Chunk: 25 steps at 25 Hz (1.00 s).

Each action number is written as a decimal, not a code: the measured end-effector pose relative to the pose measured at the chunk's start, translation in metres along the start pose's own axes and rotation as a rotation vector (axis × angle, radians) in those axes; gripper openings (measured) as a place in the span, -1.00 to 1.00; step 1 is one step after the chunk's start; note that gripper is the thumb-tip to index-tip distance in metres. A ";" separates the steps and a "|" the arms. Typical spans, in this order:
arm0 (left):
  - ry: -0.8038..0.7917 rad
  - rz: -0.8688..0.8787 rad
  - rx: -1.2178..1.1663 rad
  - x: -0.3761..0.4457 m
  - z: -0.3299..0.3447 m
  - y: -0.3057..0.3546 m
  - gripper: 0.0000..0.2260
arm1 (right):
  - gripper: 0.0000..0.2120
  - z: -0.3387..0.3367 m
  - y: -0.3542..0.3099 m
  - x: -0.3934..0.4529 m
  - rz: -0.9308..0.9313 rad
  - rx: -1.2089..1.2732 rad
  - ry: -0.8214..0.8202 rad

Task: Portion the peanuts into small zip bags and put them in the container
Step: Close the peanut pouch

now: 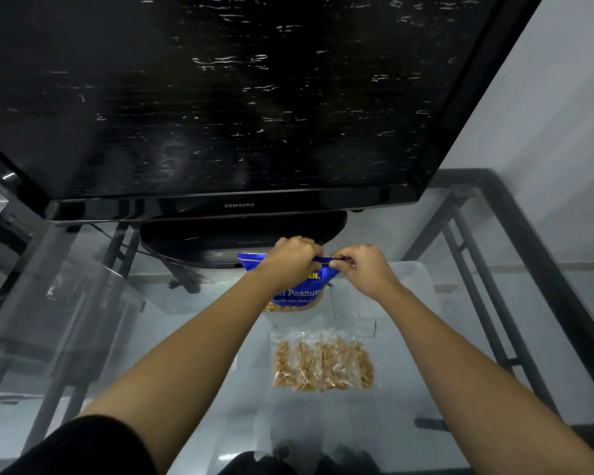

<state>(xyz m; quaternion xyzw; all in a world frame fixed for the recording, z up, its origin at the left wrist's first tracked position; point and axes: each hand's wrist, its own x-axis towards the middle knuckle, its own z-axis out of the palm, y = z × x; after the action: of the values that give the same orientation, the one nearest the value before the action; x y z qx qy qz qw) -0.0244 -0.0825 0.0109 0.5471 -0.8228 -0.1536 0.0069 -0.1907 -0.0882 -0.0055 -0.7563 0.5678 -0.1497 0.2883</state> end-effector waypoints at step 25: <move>0.150 -0.129 -0.137 -0.057 -0.001 -0.097 -0.80 | -0.72 -0.009 0.001 0.001 0.010 -0.044 -0.099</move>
<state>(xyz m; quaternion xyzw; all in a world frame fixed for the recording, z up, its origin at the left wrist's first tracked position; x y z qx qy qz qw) 0.0860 -0.0658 -0.0049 0.6073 -0.7704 -0.1684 0.0960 -0.1966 -0.0923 0.0009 -0.7662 0.5598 -0.0980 0.2999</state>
